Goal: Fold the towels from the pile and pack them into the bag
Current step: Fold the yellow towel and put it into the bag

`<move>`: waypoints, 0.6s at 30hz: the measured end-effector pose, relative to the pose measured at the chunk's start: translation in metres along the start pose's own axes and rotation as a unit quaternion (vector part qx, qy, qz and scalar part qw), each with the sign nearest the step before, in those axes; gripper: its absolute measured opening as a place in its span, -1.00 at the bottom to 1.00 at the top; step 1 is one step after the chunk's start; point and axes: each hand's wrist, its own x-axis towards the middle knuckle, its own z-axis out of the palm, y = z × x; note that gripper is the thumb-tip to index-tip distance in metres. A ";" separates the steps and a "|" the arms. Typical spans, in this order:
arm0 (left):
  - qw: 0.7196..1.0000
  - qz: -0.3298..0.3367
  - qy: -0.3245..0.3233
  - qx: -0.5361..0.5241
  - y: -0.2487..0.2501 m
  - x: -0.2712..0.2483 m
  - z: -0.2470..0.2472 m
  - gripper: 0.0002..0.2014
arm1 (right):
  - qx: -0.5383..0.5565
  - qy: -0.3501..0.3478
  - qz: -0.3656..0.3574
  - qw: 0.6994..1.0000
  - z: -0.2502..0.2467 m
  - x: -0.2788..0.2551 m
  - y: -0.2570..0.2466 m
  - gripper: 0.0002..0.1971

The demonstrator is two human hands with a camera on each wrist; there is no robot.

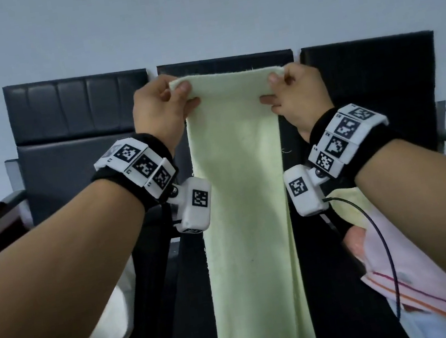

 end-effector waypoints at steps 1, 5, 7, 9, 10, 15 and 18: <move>1.000 -0.002 0.002 0.000 -0.011 0.006 0.002 -0.86 | -0.007 -0.001 0.005 1.000 0.004 0.006 0.010 -0.78; 1.000 -0.003 0.007 0.005 -0.054 0.029 0.007 -0.86 | -0.003 0.000 0.021 1.000 0.021 0.029 0.049 -0.70; 1.000 0.002 0.011 0.010 -0.071 0.039 0.011 -0.86 | -0.005 0.002 0.024 1.000 0.029 0.041 0.066 -0.71; 1.000 0.005 0.018 0.018 -0.087 0.050 0.014 -0.87 | -0.006 0.008 0.023 1.000 0.037 0.054 0.082 -0.74; 1.000 0.004 0.020 0.023 -0.095 0.056 0.016 -0.88 | -0.007 0.010 0.023 1.000 0.041 0.059 0.089 -0.76; 0.998 -0.001 0.030 0.052 -0.137 0.086 0.022 -0.89 | -0.065 0.004 0.038 0.997 0.060 0.084 0.118 -0.66; 0.996 -0.005 0.035 0.078 -0.162 0.101 0.024 -0.91 | -0.085 0.002 0.041 0.996 0.072 0.100 0.135 -0.61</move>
